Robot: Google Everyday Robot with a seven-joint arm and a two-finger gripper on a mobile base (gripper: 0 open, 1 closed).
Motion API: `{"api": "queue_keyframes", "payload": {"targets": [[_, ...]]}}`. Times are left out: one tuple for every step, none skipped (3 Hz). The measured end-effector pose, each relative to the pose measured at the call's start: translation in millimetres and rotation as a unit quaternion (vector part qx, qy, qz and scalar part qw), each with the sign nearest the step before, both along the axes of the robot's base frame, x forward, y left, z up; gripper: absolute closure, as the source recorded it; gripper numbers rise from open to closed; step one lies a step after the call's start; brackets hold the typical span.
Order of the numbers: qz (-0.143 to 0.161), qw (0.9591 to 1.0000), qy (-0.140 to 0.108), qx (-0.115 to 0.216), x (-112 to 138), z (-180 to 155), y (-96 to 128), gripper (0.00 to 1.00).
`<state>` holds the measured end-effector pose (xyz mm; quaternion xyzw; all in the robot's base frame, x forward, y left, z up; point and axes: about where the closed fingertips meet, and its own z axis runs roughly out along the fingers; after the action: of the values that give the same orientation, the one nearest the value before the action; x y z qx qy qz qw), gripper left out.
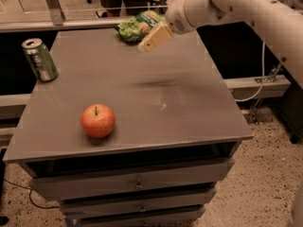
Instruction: Pick green rice chip bag
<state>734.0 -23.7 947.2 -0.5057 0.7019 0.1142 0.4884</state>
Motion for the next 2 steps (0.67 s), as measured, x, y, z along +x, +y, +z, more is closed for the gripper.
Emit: {"api": "queue_keyframes", "payload": {"targets": [[-0.006, 0.9999, 0.008, 0.011, 39.2, -16.6, 24.1, 0.0], [-0.016, 0.9997, 0.011, 0.014, 72.0, -29.5, 37.6, 0.0]]}}
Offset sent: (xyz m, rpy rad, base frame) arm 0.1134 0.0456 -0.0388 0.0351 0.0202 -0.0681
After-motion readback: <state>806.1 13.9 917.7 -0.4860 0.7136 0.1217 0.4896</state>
